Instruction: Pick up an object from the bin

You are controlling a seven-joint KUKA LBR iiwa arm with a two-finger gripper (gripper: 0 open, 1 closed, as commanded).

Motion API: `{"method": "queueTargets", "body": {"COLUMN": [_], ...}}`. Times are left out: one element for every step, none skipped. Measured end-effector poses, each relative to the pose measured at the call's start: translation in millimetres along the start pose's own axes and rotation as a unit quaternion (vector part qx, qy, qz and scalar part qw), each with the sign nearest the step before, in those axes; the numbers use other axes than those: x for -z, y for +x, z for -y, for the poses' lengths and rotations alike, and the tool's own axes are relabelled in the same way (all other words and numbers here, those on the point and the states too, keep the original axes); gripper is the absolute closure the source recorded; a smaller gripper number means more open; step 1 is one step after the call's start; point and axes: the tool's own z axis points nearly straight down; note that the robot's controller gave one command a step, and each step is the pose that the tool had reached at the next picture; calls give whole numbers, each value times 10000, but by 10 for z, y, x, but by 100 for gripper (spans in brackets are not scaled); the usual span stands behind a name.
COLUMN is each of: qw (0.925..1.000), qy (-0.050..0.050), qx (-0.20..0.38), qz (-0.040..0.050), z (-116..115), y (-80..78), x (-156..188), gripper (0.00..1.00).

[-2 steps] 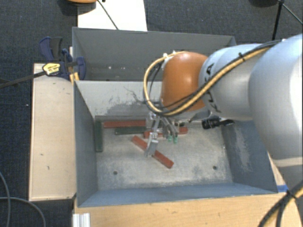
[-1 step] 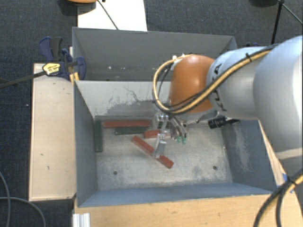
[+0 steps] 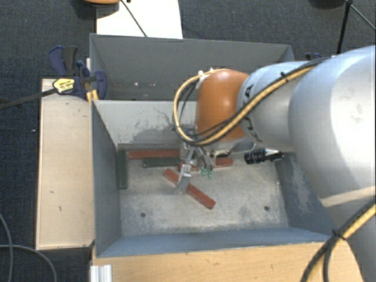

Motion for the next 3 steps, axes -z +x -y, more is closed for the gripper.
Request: {"method": "queueTargets", "body": {"qw": [10000,10000,9999], "qy": [-1,-2,-7], "qx": [61,55,129], "qz": [-11,-12,-17], "z": [651,651,1345], "y": [-124,-123,-41], "x": [-128,-128,817], "gripper": [100,100,100]}}
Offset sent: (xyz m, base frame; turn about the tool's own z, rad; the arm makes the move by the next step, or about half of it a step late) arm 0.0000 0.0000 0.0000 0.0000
